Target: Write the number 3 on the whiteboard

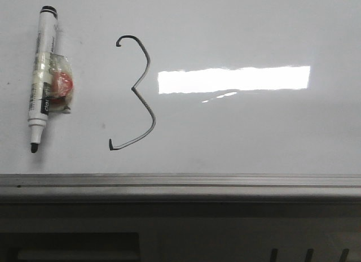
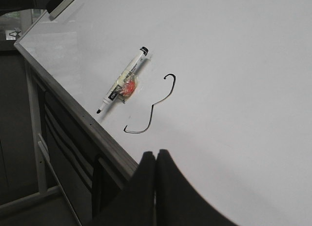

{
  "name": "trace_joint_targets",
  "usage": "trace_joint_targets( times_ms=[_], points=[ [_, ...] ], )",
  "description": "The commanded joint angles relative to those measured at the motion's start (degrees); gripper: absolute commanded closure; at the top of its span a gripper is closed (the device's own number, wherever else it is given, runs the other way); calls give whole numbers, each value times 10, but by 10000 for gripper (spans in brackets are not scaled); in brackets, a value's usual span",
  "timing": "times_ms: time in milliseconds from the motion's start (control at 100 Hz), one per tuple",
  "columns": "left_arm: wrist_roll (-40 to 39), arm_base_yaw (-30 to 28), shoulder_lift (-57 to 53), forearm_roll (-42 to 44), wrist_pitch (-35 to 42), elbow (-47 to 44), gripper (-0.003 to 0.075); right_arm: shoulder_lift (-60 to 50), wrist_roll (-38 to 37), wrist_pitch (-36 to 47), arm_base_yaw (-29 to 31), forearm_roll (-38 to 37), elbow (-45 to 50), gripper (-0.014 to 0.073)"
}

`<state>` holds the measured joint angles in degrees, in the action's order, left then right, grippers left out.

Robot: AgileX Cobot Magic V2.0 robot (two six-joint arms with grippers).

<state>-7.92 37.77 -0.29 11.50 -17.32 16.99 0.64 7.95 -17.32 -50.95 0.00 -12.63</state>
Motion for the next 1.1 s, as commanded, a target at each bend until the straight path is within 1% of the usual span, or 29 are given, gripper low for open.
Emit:
trace_joint_targets(
  times_ms=[0, 120, 200, 310, 380, 450, 550, 710, 770, 810, 1090],
  points=[
    [11, -42, -6, -38, 43, 0, 741, 13, 3, 48, 2, 0, -14, 658],
    [75, -137, -7, -92, 49, -21, 741, 13, 3, 48, 2, 0, -14, 658],
    [121, -212, -7, -135, 49, -34, 741, 13, 3, 48, 2, 0, -14, 658],
    [128, -301, -7, -165, 49, -56, 741, 13, 3, 48, 2, 0, -14, 658],
    [128, -344, -7, -165, 49, -78, 741, 13, 3, 48, 2, 0, -14, 658],
    [128, -373, -7, -165, 51, -104, 741, 13, 3, 48, 2, 0, -14, 658],
    [128, -394, -8, -177, 51, -138, 741, 13, 3, 48, 2, 0, -14, 658],
    [127, -398, -15, -179, 68, -194, 741, 13, 3, 48, 2, 0, -14, 658],
    [127, -398, -15, -178, 15, -191, 740, 13, 3, 48, 2, 0, -14, 658],
    [127, -398, -15, -178, 3, -192, 741, 13, 3, 48, 2, 0, -14, 658],
    [127, -398, -15, -178, 4, -192, 741, 13, 3, 48, 2, 0, -14, 658]
  ],
)
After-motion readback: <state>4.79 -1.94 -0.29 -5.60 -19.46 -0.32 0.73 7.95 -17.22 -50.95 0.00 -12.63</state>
